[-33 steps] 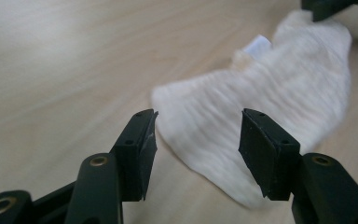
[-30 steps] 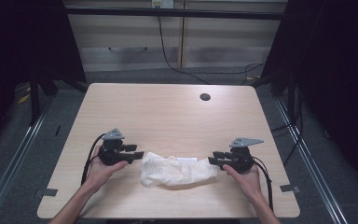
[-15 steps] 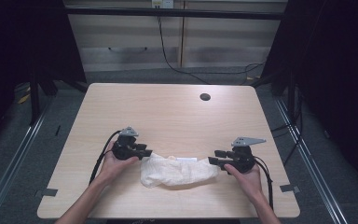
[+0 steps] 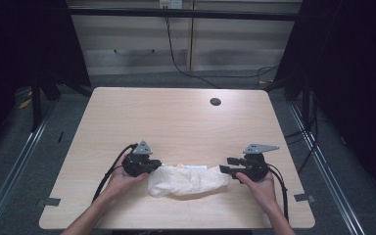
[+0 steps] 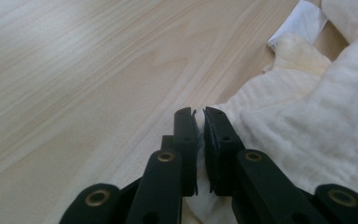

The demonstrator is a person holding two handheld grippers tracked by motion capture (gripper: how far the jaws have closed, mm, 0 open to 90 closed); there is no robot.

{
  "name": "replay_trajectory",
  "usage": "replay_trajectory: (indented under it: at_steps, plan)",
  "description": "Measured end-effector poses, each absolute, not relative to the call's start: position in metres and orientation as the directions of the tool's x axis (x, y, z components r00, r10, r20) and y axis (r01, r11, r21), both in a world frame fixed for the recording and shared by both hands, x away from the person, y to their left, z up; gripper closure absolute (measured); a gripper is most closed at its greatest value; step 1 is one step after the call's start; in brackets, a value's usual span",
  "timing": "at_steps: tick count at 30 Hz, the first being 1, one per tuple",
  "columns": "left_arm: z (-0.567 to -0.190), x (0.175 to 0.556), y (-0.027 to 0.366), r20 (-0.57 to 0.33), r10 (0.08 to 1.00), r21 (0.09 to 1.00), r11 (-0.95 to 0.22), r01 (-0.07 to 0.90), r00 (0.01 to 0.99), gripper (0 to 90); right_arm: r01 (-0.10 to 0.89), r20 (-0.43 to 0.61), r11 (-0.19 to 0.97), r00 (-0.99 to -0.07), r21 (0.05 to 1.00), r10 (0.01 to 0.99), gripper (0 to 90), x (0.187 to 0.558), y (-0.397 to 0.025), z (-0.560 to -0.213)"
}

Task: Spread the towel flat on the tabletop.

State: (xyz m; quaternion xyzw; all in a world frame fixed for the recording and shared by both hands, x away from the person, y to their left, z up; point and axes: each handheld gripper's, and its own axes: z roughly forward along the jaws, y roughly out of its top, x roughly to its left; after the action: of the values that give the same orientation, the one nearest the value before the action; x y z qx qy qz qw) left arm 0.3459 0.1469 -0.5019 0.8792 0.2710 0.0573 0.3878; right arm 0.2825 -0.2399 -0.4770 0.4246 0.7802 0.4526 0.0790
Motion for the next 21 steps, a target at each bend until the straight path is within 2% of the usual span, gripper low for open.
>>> replay_trajectory:
  at_steps: [4, 10, 21]
  plan:
    - [-0.500, 0.349, 0.151, -0.148, 0.529, 0.726, -0.516, 0.454, 0.836, 85.3, 0.586, 0.258, 0.230, -0.630, 0.777, 0.733, 48.6, 0.283, -0.240, -0.476]
    - [-0.467, 0.353, 0.156, -0.190, 0.537, 0.805, -0.394, 0.444, 0.822, 85.8, 0.585, 0.267, 0.199, -0.612, 0.786, 0.744, 47.2, 0.285, -0.244, -0.473]
    - [-0.377, 0.355, 0.126, -0.075, 0.509, 0.891, -0.352, 0.287, 0.857, 86.2, 0.565, 0.251, 0.192, -0.611, 0.802, 0.750, 46.2, 0.285, -0.247, -0.464]
